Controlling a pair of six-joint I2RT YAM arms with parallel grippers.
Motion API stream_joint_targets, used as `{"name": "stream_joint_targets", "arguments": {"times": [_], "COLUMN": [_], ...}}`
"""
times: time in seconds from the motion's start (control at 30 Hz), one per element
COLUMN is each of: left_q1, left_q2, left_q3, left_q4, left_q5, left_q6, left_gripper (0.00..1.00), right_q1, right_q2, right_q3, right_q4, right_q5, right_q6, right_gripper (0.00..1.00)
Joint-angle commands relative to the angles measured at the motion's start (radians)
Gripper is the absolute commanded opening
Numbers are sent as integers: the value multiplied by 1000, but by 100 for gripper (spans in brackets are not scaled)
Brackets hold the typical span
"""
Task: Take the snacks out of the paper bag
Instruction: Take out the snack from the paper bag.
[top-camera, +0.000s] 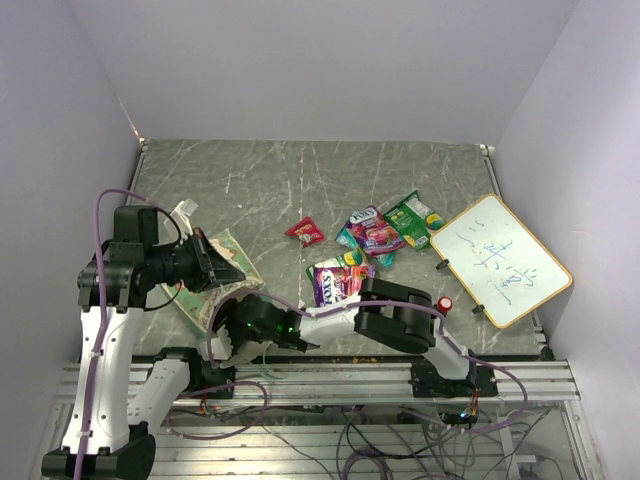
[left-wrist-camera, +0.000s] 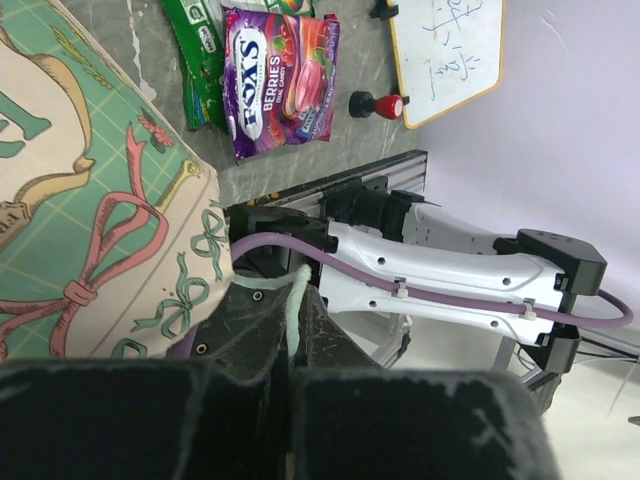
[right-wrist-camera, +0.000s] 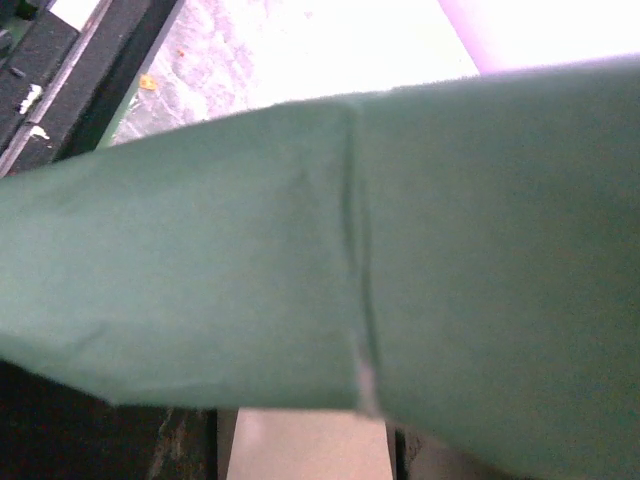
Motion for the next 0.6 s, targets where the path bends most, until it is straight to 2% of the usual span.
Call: {"name": "stream_joint_targets", "arguments": {"times": [0.0,0.13,0.23,0.37,0.4,0.57], "left_q1": [-3,-3,-3,-3,-3,-3], "left_q2": [18,9,-2,-5,-4,-1], "left_q3": [52,44,23,16,17,23], "left_q4": [-14,13,40,52,53,25], "left_q5": [44,50,66,73,79,43], "left_q6": [28,7,-20,-38,-38,-8], "left_gripper": [7,7,7,7,7,7], "right_q1": [-20,-33,-46,-61,-63,-73], "right_q2": [19,6,2,-2,-3,-25], "right_q3": [33,25,23,30,30,20], "right_q4": [25,36,33,43,55,75], "right_q5": [-35,-65,-93,-80,-70,-11], "right_q6": [36,81,94,109,116,148], "right_gripper": [48,41,31,7,4,0]}}
